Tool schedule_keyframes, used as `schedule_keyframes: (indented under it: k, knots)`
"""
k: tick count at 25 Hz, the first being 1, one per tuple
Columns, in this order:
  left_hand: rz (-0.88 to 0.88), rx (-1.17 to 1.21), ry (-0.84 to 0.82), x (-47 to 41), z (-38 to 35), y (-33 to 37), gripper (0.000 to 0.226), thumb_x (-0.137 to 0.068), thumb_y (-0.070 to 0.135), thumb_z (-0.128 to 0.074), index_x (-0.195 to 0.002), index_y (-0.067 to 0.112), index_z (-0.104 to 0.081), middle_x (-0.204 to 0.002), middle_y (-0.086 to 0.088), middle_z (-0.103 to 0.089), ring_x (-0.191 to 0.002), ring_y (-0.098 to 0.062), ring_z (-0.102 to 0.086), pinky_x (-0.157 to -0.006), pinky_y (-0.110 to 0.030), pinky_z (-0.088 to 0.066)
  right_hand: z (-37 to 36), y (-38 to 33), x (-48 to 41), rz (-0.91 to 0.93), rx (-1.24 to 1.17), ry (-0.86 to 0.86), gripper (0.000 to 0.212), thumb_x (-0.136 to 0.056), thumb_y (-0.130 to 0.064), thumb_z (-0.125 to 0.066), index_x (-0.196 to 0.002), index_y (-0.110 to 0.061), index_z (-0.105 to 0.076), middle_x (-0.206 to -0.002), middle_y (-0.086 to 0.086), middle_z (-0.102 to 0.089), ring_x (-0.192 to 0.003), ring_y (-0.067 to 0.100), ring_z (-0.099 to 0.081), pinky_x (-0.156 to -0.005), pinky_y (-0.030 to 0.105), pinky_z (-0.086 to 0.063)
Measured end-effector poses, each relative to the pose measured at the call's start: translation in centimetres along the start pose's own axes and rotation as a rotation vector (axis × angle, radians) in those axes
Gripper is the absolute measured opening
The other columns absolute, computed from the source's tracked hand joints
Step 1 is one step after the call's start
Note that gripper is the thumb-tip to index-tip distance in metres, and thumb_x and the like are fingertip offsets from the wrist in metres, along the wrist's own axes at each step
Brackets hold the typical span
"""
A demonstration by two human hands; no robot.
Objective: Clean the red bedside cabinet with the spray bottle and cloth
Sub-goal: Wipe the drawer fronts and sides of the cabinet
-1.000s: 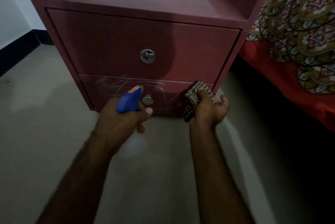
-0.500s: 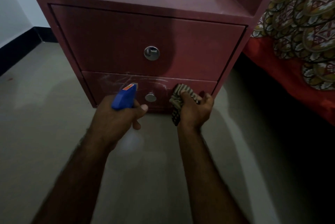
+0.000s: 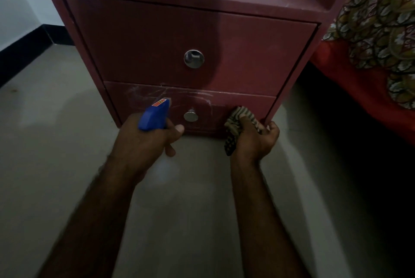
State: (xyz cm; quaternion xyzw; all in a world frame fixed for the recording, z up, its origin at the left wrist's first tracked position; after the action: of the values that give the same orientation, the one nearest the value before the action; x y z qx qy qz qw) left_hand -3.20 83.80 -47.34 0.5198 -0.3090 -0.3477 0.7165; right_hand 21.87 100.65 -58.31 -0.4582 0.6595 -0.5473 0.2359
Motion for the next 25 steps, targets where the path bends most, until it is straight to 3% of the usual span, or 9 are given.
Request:
schedule_keyframes:
  k: [6,10,13,15,19,22,25]
  knots:
    - [0.019,0.011,0.004,-0.2,-0.5,-0.8,0.017,-0.084,0.017,-0.079,-0.081,0.007,-0.066,-0.060,0.000,-0.064,-0.056,-0.018,-0.065,-0.070,-0.032,-0.046,-1.8,2.7,1.9,-0.009,0.150,-0.125,0.068,-0.068,-0.016,-0.092,-0.126,-0.020,-0.058,-0.104,-0.002,-0.071,-0.091,0.017,-0.074,-0.082,0.047,-0.063]
    - [0.029,0.021,0.008,-0.4,-0.4,-1.1,0.018,-0.083,0.021,-0.080,-0.082,0.007,-0.068,-0.063,-0.009,-0.067,-0.059,-0.021,-0.067,-0.074,-0.035,-0.049,0.9,2.8,-0.8,-0.051,0.029,0.020,0.068,-0.064,-0.014,-0.093,-0.121,-0.026,-0.057,-0.099,-0.005,-0.072,-0.084,0.013,-0.075,-0.075,0.041,-0.065]
    - [0.026,0.021,0.016,-0.6,-0.3,-1.4,0.018,-0.083,0.020,-0.080,-0.083,0.007,-0.068,-0.064,-0.014,-0.067,-0.059,-0.022,-0.067,-0.074,-0.034,-0.048,-0.4,4.2,0.3,-0.068,0.118,-0.075,0.070,-0.064,-0.016,-0.094,-0.124,-0.022,-0.059,-0.102,0.000,-0.072,-0.090,0.020,-0.075,-0.078,0.041,-0.065]
    - [0.032,0.016,0.015,-0.7,-0.4,-1.7,0.018,-0.083,0.019,-0.080,-0.083,0.006,-0.067,-0.063,-0.011,-0.066,-0.059,-0.022,-0.066,-0.076,-0.037,-0.051,-0.9,5.2,0.7,-0.092,0.160,-0.118,0.078,-0.062,-0.015,-0.096,-0.129,-0.021,-0.057,-0.105,0.002,-0.071,-0.094,0.023,-0.073,-0.083,0.043,-0.063]
    - [0.036,0.016,-0.003,-0.5,-0.3,-1.6,0.015,-0.083,0.020,-0.081,-0.077,0.015,-0.068,-0.061,-0.003,-0.067,-0.057,-0.018,-0.067,-0.071,-0.035,-0.049,2.0,5.5,-2.7,-0.154,0.059,0.005,0.085,-0.065,-0.010,-0.093,-0.137,-0.023,-0.050,-0.105,-0.002,-0.070,-0.097,0.023,-0.073,-0.084,0.046,-0.063]
    - [0.025,0.018,0.003,-0.7,-0.1,-1.6,0.015,-0.083,0.020,-0.080,-0.078,0.013,-0.068,-0.063,-0.006,-0.067,-0.058,-0.018,-0.067,-0.072,-0.034,-0.048,1.1,6.2,-1.8,-0.114,0.117,-0.058,0.074,-0.064,-0.011,-0.093,-0.128,-0.020,-0.056,-0.101,-0.002,-0.071,-0.092,0.022,-0.074,-0.082,0.048,-0.064]
    - [0.048,0.025,0.009,-0.8,-0.3,-2.0,0.017,-0.082,0.018,-0.080,-0.082,0.007,-0.067,-0.061,0.000,-0.065,-0.056,-0.016,-0.066,-0.072,-0.034,-0.048,-0.2,7.2,-0.5,-0.111,0.170,-0.124,0.078,-0.058,-0.015,-0.095,-0.127,-0.024,-0.059,-0.099,-0.005,-0.071,-0.090,0.019,-0.073,-0.082,0.046,-0.064]
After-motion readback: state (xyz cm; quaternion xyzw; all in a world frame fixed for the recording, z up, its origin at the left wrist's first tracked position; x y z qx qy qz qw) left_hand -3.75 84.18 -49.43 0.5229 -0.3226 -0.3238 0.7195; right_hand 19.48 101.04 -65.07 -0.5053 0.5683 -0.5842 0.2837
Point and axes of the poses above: each hand's wrist, its own x-axis away from the middle knuckle, its own z-axis out of the back of the hand, y = z × x, the point moved 10 cm from there along -x, towards the middle knuckle
